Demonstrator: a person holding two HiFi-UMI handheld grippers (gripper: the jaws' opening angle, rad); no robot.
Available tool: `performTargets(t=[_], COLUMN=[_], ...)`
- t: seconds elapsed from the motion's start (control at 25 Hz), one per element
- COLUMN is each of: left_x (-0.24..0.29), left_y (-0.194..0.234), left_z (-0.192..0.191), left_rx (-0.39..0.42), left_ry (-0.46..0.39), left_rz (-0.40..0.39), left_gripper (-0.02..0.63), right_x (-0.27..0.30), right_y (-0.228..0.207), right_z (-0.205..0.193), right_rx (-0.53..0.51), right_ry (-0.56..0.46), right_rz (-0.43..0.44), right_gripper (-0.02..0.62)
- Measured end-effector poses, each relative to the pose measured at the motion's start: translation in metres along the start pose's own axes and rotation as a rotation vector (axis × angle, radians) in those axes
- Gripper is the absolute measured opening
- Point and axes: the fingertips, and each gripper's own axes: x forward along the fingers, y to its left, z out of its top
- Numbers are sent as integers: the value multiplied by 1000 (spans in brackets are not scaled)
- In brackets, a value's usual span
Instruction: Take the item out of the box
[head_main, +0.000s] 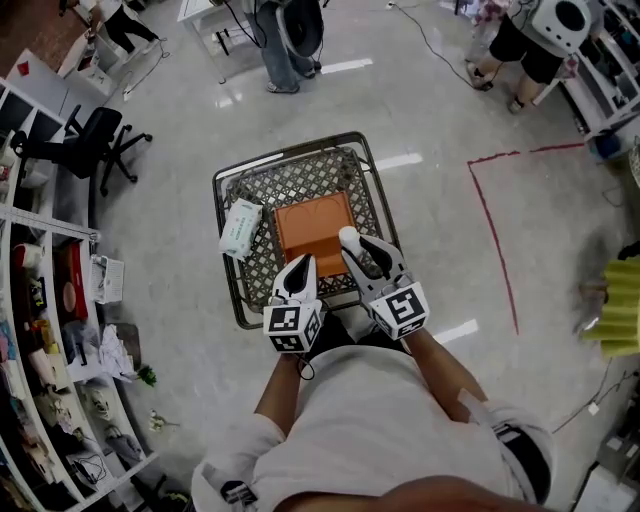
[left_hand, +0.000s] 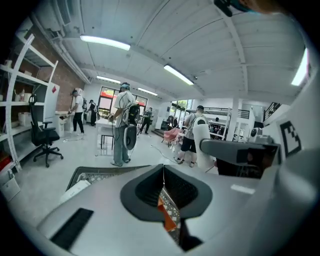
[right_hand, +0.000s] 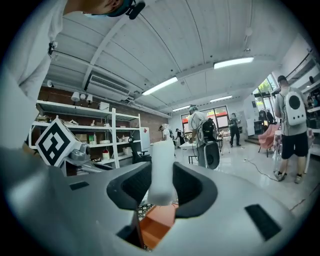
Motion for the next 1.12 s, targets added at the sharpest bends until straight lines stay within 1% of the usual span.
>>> performTargets(t=[0.12, 0.32, 0.6, 0.8, 0.88, 1.0, 1.12], left_x=[0, -10, -25, -34, -35, -37, -37], left_y=[-10, -22, -30, -41, -44, -48, -51], left_z=[19, 42, 74, 84, 89, 99, 101], left_rx=[40, 74, 87, 62, 76, 123, 129], left_ry=[-52, -126, -212, -254, -265, -283, -287], left_rz=[0, 19, 45, 40, 41, 50, 43], left_gripper=[11, 12, 12, 12, 12, 12, 12], right_x=[-5, -17, -28, -37, -39, -41, -42], right_y=[-5, -9, -12, -9, -8, -5, 0], right_z=[18, 32, 67, 81, 88, 98, 101], right_rx=[-19, -37, -100, -120, -133, -160, -167], right_ry=[-39, -67, -129, -155, -163, -175, -175], right_rz=[1, -9, -7, -3, -3, -2, 10], right_gripper=[127, 127, 127, 127, 127, 127, 127])
